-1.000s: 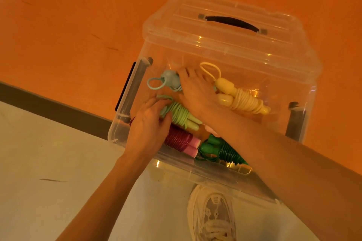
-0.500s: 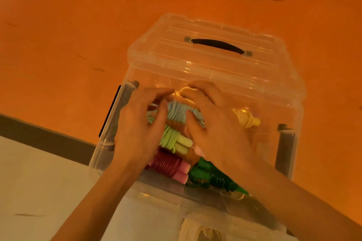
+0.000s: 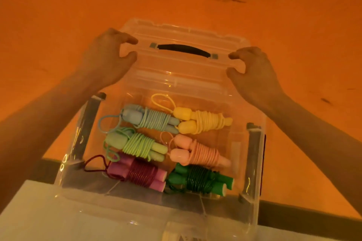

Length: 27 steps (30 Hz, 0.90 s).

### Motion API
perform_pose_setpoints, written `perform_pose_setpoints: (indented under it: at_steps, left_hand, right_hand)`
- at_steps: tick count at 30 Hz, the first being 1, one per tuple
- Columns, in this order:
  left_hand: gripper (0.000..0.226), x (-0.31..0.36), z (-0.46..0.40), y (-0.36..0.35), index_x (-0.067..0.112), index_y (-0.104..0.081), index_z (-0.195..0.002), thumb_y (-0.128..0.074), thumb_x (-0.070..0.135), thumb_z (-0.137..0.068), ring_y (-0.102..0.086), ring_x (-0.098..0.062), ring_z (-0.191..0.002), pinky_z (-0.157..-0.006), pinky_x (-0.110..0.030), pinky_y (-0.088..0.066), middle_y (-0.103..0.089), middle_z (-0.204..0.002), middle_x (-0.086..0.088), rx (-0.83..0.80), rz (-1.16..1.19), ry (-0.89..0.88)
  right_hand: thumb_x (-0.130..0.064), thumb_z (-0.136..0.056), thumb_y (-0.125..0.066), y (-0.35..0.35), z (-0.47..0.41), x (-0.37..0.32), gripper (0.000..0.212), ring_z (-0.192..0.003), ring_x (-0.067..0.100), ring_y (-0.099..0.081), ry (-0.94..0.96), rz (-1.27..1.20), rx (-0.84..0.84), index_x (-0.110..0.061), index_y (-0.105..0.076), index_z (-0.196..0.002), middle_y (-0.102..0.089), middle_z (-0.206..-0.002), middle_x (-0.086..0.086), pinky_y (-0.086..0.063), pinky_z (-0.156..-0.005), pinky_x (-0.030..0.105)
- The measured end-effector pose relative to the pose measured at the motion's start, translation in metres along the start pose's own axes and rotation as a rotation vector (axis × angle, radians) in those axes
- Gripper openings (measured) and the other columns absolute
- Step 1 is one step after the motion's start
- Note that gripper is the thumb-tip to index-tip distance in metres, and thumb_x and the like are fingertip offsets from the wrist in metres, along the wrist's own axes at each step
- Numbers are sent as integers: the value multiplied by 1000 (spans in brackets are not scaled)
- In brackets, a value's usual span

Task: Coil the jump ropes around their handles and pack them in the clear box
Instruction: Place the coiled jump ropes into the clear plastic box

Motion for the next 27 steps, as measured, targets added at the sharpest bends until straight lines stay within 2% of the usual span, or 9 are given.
perform_pose_setpoints:
  at_steps: [5, 8, 10, 13, 16, 20, 23, 25, 27]
  left_hand:
    - [47, -18, -28, -10, 12, -49, -138, -57, 28, -94, -41, -42, -128, -105, -48, -34, -41, -143, -24, -104, -97, 96]
    - [58, -25, -39, -13, 5, -37, -145, -55, 30, -96, -39, -46, -129, -105, -50, -34, -37, -144, -28, -131, -133, 154]
    - [60, -32, -44, -15, 1, -31, -147, -52, 29, -98, -38, -44, -131, -106, -48, -33, -36, -147, -26, -136, -118, 220]
    - [51, -44, -46, -17, -1, -36, -144, -48, 22, -100, -38, -43, -131, -105, -47, -33, -38, -147, -24, -127, -29, 352]
    - [44, -48, -46, -14, -1, -41, -142, -47, 7, -98, -38, -42, -132, -106, -48, -35, -39, -147, -23, -97, 17, 397]
    - [44, -41, -36, -8, 0, -39, -143, -43, 3, -99, -36, -43, -133, -107, -49, -34, -37, -148, -24, -71, 54, 370]
    - [44, -38, -19, -1, 3, -40, -144, -42, 6, -100, -33, -38, -137, -111, -45, -31, -35, -151, -18, -7, 104, 354]
    - [44, -40, -4, 1, 5, -41, -144, -43, 8, -100, -36, -37, -135, -109, -43, -33, -37, -150, -16, 32, 145, 348]
    - [44, -44, 10, 3, 9, -42, -144, -45, 10, -99, -41, -35, -132, -106, -41, -35, -41, -148, -13, 69, 187, 340]
  right_hand:
    - [-22, -96, -48, -2, -14, 24, 41, -133, 31, -31, -116, 83, -68, -11, -46, -136, -36, -144, 13, -29, -105, 38]
    - [-21, -99, -43, -4, -21, 36, 48, -135, 33, -29, -204, 69, -102, -7, -34, -144, -30, -148, 16, -29, -106, 38]
    - [-17, -100, -39, -6, -23, 45, 50, -132, 34, -35, -295, -12, -130, -5, -25, -146, -29, -148, 18, -36, -95, 32]
    - [-15, -101, -36, -11, -25, 61, 42, -121, 34, -48, -427, -109, -168, 0, -32, -140, -43, -140, 19, -38, -77, 29]
    - [-14, -98, -39, -13, -26, 67, 34, -106, 33, -56, -473, -203, -151, 2, -45, -128, -54, -128, 20, -43, -72, 32]
    - [-13, -98, -39, -9, -17, 68, 31, -92, 26, -53, -444, -251, -108, 1, -48, -123, -57, -121, 17, -39, -62, 27]
    - [-13, -99, -39, 3, 0, 61, 30, -95, 28, -52, -386, -263, -33, 1, -47, -124, -55, -121, 16, -40, -65, 29]
    - [-13, -99, -39, 8, 16, 56, 30, -97, 28, -52, -349, -285, 2, 1, -45, -125, -54, -114, 11, -42, -65, 21]
    - [-11, -100, -38, 11, 32, 50, 30, -90, 16, -47, -332, -334, 27, -2, -44, -128, -50, -108, 3, -34, -49, 1]
Point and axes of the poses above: each hand's wrist, its own z-axis away from the middle knuckle, its own y-axis out of the back of the hand, x = y × z, the point moved 7 cm from there along -z, towards the middle knuckle
